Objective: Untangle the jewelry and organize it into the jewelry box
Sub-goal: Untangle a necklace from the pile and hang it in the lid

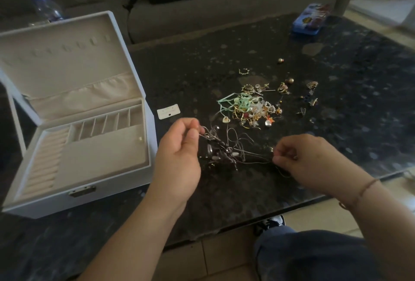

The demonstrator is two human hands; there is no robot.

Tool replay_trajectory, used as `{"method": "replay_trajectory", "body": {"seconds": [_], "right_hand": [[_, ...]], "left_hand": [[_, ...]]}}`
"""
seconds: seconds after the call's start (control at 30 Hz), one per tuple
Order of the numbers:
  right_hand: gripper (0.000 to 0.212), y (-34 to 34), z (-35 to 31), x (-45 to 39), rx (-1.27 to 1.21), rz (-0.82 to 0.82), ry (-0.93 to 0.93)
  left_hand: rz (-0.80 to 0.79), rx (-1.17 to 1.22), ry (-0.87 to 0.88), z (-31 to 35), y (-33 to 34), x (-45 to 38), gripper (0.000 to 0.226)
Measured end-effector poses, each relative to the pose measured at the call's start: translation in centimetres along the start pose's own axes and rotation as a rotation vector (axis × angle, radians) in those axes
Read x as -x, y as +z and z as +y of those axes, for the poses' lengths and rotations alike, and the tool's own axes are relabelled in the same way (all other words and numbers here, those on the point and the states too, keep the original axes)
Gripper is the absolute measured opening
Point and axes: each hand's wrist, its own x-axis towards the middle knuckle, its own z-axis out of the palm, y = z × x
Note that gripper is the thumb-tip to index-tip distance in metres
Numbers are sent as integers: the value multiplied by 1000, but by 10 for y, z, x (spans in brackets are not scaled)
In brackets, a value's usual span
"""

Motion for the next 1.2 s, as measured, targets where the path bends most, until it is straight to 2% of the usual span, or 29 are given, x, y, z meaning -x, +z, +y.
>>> {"method": "replay_trajectory", "body": {"seconds": [0.07,0.1,0.17,0.2,0.3,0.37,0.43,0.5,0.63,0.7,0.8,0.83,0.9,0.97,1.07,1.2], "right_hand": [[15,1,0,0,10,-4,-36],[14,1,-2,0,5,48,-93],[14,1,-9,5,-147,231,-286],[16,1,-17,8,-281,262,-384],[41,0,-40,17,-692,82,-588],[38,3,-48,15,-816,25,-583],[23,10,-53,10,-644,186,-566],[24,22,-57,5,-391,382,-549],[23,42,-61,0,-281,506,-626],[20,43,-63,-1,-315,526,-617],[7,39,-66,1,-546,405,-595],[4,35,-67,2,-698,302,-556],[9,23,-65,4,-999,76,-452],[14,10,-55,3,-1139,-82,-353],[27,-11,-36,4,-1155,-90,-358],[25,-34,-11,10,-1322,-164,-581]], "left_hand": [[37,-4,71,0,0,-2,27],[32,-40,133,1,0,-3,27],[3,-140,232,2,0,-4,26],[-9,-177,256,2,1,-5,25],[-55,-205,283,5,1,-8,23],[-79,-203,280,5,-1,-10,23],[-103,-178,271,4,-4,-11,23],[-136,-170,268,4,-5,-10,22],[-175,-205,311,5,-6,-9,23],[-205,-229,337,6,-6,-8,25],[-207,-218,339,4,-7,-9,23],[-191,-215,329,3,-7,-10,22],[-156,-221,298,-1,-8,-13,25],[-123,-271,288,-5,-7,-14,29],[-78,-360,284,-12,-6,-14,28],[-31,-417,231,-18,-5,-16,27]]}}
